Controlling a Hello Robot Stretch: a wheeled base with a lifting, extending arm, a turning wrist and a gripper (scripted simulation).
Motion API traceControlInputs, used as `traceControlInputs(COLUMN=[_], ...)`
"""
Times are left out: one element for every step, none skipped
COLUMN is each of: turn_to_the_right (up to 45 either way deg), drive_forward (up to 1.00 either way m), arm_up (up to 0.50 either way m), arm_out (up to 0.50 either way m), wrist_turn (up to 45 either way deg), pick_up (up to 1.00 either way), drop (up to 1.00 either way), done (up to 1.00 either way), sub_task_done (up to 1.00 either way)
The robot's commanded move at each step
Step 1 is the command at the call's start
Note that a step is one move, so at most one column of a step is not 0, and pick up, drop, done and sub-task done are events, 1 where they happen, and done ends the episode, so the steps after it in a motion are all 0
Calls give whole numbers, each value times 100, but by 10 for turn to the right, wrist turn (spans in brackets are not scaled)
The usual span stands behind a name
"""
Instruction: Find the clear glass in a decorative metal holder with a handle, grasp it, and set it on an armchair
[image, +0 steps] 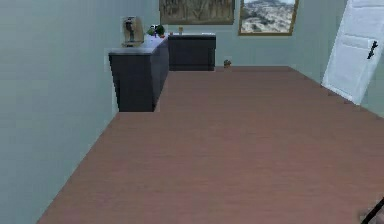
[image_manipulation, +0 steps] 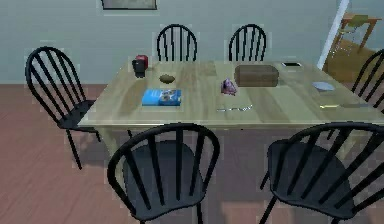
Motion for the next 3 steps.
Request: traceControlInputs(turn_to_the_right=[0,30,0], drive_forward=[50,0,100], arm_up=[0,0,0], arm_out=[0,0,0], wrist_turn=[0,0,0], pick_up=[0,0,0], drop=[0,0,0], done=[0,0,0], sub_task_done=[0,0,0])
